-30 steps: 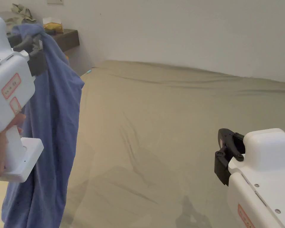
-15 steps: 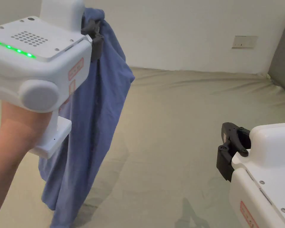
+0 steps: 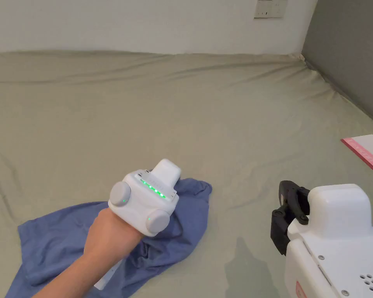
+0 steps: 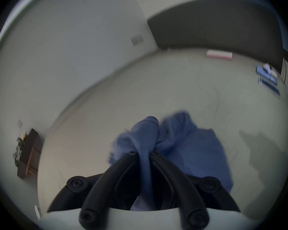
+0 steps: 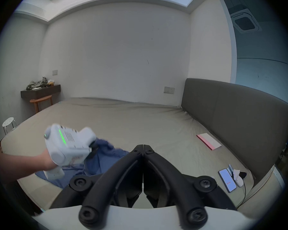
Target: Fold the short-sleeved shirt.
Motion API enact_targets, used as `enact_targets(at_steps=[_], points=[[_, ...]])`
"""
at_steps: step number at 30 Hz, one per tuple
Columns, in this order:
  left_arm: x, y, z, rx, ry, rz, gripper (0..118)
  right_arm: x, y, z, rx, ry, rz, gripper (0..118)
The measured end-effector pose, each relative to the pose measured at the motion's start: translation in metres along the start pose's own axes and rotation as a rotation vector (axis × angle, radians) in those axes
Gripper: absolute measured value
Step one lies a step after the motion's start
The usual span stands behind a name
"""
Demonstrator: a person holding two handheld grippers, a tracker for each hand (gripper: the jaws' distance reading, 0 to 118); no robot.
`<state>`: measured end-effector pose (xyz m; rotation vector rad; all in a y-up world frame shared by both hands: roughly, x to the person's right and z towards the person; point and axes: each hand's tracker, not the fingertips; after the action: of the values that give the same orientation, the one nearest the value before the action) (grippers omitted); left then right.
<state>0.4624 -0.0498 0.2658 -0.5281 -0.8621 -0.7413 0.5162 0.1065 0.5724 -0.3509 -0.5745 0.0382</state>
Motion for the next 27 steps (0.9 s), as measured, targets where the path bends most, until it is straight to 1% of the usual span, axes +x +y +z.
enact_targets(at_steps=[3, 5, 6, 7, 8, 9, 10, 11, 12, 13, 15, 17, 19, 23, 24, 25, 26, 27], points=[[0.010, -0.030, -0.026, -0.092, -0.030, 0.068, 4, 0.005, -0.008, -0.012, -0.028, -0.003, 0.005, 2], [0.010, -0.042, -0.030, -0.115, -0.038, 0.099, 4, 0.005, -0.011, -0.018, -0.044, -0.004, -0.001, 2], [0.007, -0.044, -0.027, -0.088, -0.039, 0.100, 7, 0.005, -0.012, -0.019, -0.049, -0.002, -0.004, 2], [0.005, -0.044, -0.024, -0.062, -0.047, 0.113, 18, 0.004, -0.012, -0.020, -0.053, 0.001, -0.007, 2], [0.000, -0.040, -0.018, -0.057, -0.055, 0.116, 41, 0.003, -0.012, -0.021, -0.056, 0.007, -0.007, 2], [-0.004, -0.038, -0.011, -0.062, -0.064, 0.133, 74, 0.001, -0.012, -0.021, -0.056, 0.012, -0.003, 2], [-0.010, -0.038, -0.004, -0.056, -0.075, 0.153, 111, -0.002, -0.011, -0.020, -0.056, 0.016, 0.005, 2], [-0.017, -0.038, 0.008, -0.034, -0.080, 0.187, 118, -0.004, -0.009, -0.018, -0.053, 0.019, 0.016, 2], [-0.025, -0.038, 0.022, 0.024, -0.070, 0.223, 114, -0.007, -0.006, -0.017, -0.046, 0.023, 0.028, 2], [-0.032, -0.034, 0.040, 0.111, -0.062, 0.258, 114, -0.008, -0.002, -0.014, -0.035, 0.028, 0.039, 2], [-0.051, -0.035, 0.074, 0.129, -0.051, 0.326, 114, -0.013, 0.007, -0.009, -0.011, 0.036, 0.060, 2], [-0.076, -0.038, 0.123, 0.234, 0.016, 0.403, 114, -0.018, 0.021, -0.002, 0.030, 0.046, 0.082, 2], [-0.095, -0.042, 0.170, 0.326, 0.072, 0.452, 114, -0.024, 0.036, 0.007, 0.075, 0.052, 0.100, 2], [-0.121, -0.056, 0.272, 0.494, 0.205, 0.497, 111, -0.042, 0.063, 0.024, 0.165, 0.084, 0.125, 2], [-0.124, -0.060, 0.294, 0.530, 0.239, 0.500, 107, -0.048, 0.068, 0.028, 0.183, 0.093, 0.130, 2], [-0.125, -0.064, 0.312, 0.551, 0.277, 0.500, 97, -0.053, 0.072, 0.032, 0.195, 0.099, 0.135, 2], [-0.123, -0.070, 0.331, 0.570, 0.329, 0.498, 84, -0.060, 0.076, 0.036, 0.212, 0.107, 0.141, 2], [-0.121, -0.074, 0.344, 0.580, 0.370, 0.491, 68, -0.065, 0.078, 0.040, 0.224, 0.114, 0.146, 2]])
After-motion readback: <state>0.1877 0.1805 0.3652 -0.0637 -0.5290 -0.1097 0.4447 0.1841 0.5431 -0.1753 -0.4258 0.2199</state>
